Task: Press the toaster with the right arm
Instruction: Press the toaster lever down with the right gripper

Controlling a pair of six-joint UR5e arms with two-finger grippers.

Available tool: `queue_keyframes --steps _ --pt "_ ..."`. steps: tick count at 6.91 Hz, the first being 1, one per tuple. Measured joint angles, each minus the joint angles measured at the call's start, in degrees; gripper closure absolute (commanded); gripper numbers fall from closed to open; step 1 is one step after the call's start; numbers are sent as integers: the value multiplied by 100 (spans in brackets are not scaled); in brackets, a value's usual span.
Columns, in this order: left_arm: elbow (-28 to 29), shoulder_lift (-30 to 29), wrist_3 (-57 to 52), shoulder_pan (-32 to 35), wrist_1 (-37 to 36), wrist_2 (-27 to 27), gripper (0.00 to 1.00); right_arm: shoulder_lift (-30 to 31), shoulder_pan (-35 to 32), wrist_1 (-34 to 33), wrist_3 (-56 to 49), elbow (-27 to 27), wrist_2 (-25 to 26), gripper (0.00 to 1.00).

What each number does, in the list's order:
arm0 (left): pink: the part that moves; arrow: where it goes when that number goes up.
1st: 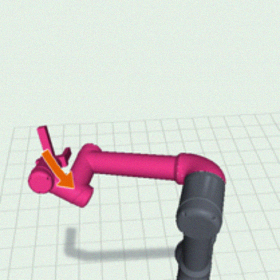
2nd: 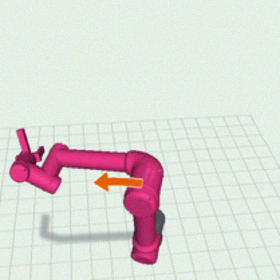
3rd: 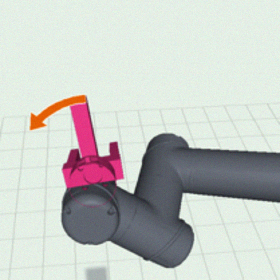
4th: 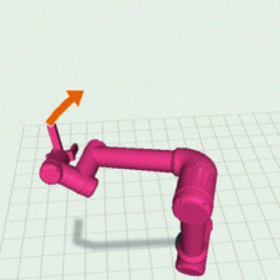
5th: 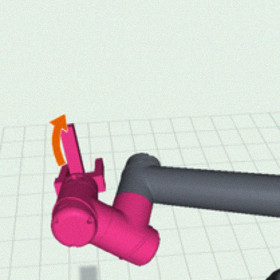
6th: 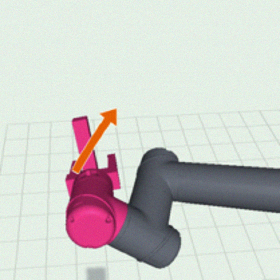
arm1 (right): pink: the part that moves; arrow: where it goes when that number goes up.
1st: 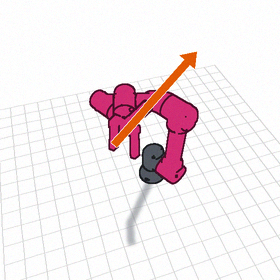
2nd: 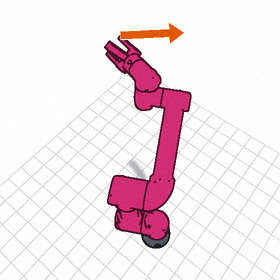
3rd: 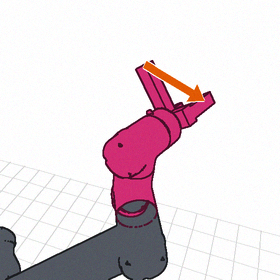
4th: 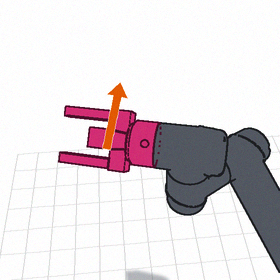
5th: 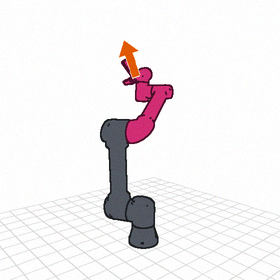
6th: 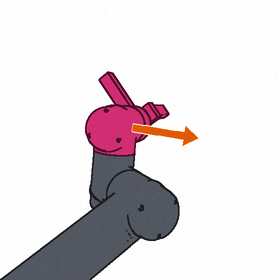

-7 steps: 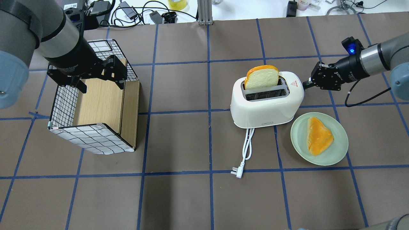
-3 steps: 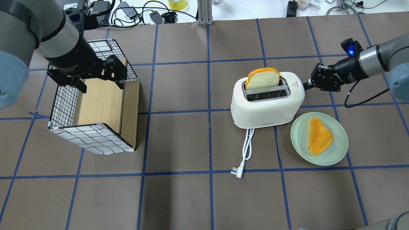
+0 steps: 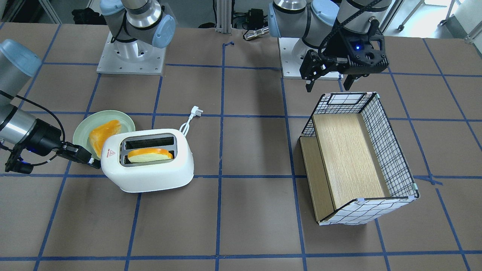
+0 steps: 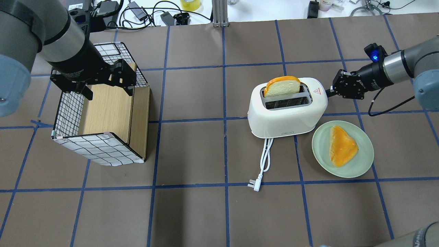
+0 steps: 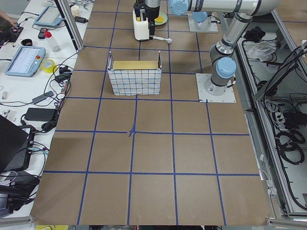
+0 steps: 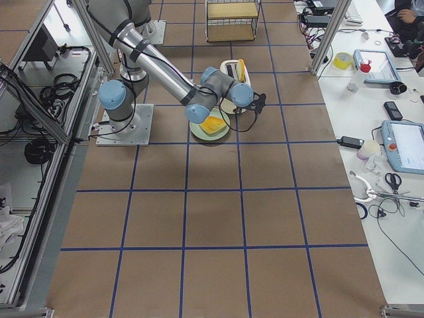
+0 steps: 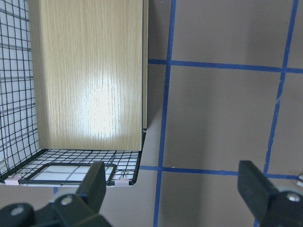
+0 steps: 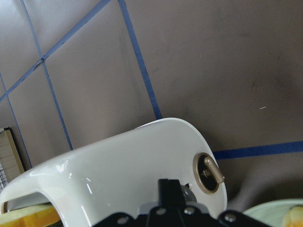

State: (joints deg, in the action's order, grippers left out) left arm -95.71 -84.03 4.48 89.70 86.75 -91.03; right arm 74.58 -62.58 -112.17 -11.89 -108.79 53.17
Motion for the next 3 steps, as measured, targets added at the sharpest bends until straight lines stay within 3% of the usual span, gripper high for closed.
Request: queue_keyframes --steps 3 --pt "0 0 0 3 0 -1 0 -100 0 -91 -4 -32 0 100"
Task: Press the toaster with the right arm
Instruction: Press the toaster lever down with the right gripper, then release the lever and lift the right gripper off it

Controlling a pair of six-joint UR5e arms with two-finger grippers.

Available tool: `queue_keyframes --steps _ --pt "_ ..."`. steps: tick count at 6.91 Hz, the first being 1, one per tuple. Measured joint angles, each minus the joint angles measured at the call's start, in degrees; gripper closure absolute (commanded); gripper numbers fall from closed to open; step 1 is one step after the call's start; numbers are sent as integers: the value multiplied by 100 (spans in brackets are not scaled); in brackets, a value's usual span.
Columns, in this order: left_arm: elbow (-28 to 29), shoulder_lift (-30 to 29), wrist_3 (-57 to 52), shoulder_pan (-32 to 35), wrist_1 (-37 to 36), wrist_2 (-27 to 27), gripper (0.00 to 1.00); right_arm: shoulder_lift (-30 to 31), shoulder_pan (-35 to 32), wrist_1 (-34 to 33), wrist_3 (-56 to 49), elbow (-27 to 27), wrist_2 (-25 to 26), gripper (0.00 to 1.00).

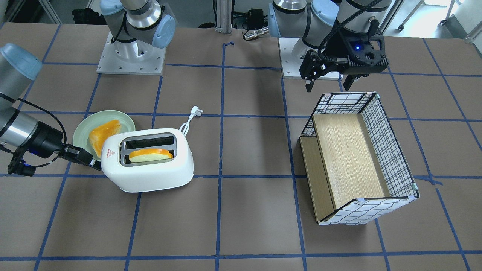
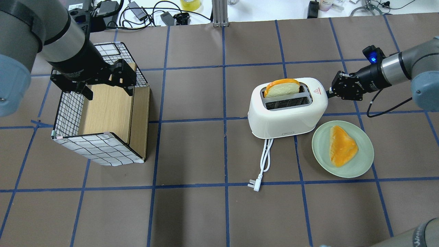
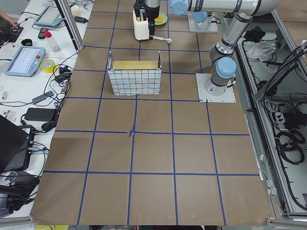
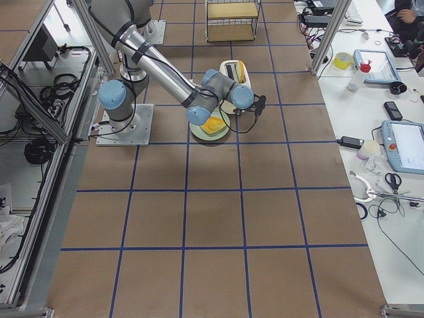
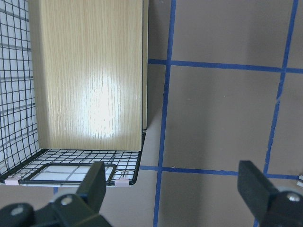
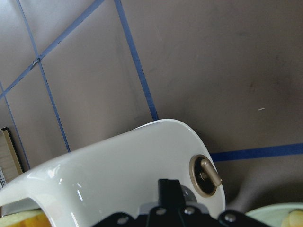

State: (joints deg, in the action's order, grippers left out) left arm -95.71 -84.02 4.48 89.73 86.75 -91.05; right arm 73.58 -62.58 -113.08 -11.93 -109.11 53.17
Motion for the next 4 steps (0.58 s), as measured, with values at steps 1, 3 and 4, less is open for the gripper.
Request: queue_keyframes --steps 1,3,4 --pt "0 0 0 0 0 1 0 -25 0 -91 3 -50 0 100" --pt "0 0 0 0 0 3 0 -41 0 -191 6 -117 0 100" --pt "0 0 0 0 0 4 0 -45 0 -207 7 -124 0 100"
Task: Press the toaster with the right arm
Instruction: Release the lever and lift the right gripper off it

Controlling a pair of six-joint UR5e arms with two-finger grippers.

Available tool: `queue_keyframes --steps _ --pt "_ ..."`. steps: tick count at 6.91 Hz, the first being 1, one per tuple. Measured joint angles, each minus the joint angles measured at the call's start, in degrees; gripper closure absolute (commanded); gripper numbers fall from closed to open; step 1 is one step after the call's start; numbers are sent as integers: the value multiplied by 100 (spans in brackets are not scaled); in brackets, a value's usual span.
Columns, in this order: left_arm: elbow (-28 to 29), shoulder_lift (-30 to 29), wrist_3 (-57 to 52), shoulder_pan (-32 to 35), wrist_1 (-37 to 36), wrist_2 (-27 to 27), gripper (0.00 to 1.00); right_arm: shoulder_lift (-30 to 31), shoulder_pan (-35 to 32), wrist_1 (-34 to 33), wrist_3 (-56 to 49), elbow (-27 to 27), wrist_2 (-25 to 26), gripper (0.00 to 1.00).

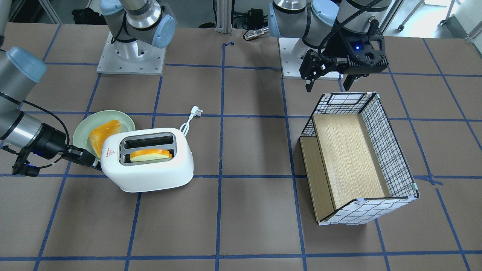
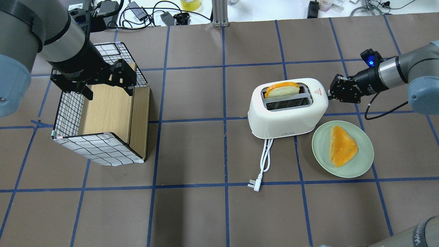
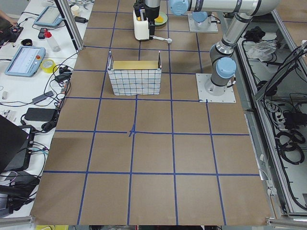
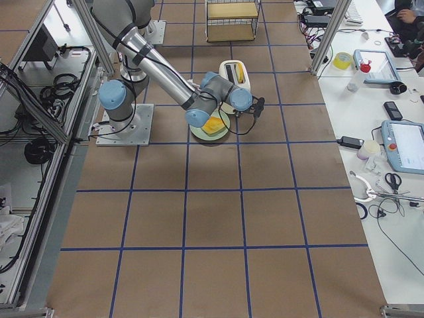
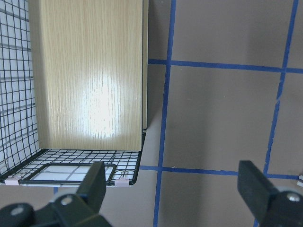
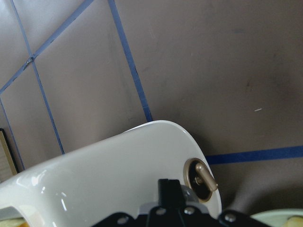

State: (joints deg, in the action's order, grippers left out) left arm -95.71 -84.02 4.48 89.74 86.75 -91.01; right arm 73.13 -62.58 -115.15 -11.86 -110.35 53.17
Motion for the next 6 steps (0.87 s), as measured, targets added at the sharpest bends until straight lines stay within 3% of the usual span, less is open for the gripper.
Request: queue_keyframes --steps 6 --pt "0 0 0 0 0 -4 0 412 -8 48 289 105 171 100"
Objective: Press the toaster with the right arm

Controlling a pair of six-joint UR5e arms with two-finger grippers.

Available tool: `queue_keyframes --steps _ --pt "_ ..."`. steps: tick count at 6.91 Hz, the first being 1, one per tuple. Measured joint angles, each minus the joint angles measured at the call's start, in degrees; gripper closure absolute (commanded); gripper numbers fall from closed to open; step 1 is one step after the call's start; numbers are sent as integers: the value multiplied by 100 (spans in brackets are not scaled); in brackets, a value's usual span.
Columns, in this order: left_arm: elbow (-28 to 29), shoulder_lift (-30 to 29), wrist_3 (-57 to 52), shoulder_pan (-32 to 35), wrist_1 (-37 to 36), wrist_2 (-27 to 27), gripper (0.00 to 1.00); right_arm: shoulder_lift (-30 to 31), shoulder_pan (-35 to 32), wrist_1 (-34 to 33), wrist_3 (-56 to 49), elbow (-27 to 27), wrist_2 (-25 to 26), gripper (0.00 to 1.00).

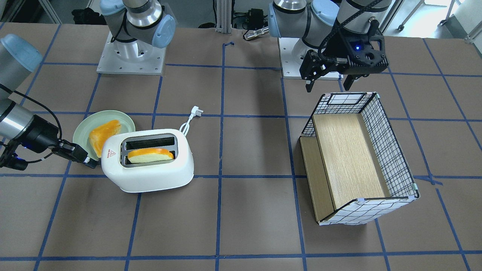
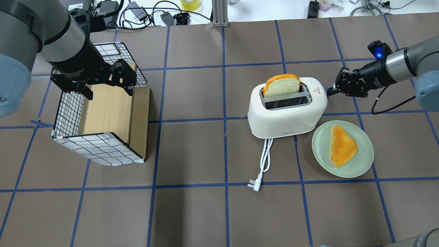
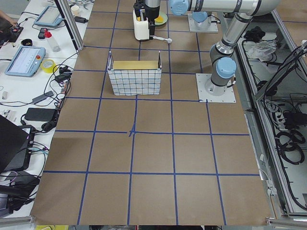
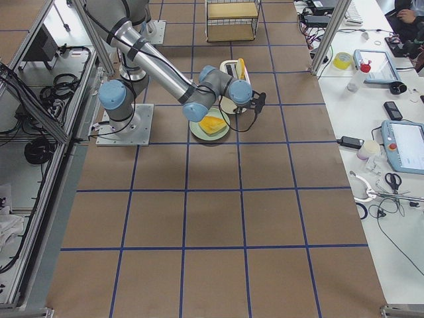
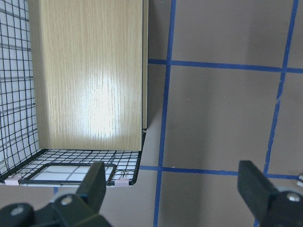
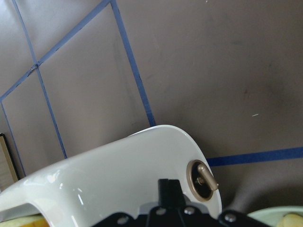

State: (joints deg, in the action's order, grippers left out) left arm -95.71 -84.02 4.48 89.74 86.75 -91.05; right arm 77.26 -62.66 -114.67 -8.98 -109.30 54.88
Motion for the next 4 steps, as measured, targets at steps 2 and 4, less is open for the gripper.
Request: queue_keyframes --steps 2,4 --pt "0 0 0 0 0 0 0 271 -56 60 62 146 156 100" --pt "0 0 0 0 0 6 0 592 -169 126 77 278 434 100"
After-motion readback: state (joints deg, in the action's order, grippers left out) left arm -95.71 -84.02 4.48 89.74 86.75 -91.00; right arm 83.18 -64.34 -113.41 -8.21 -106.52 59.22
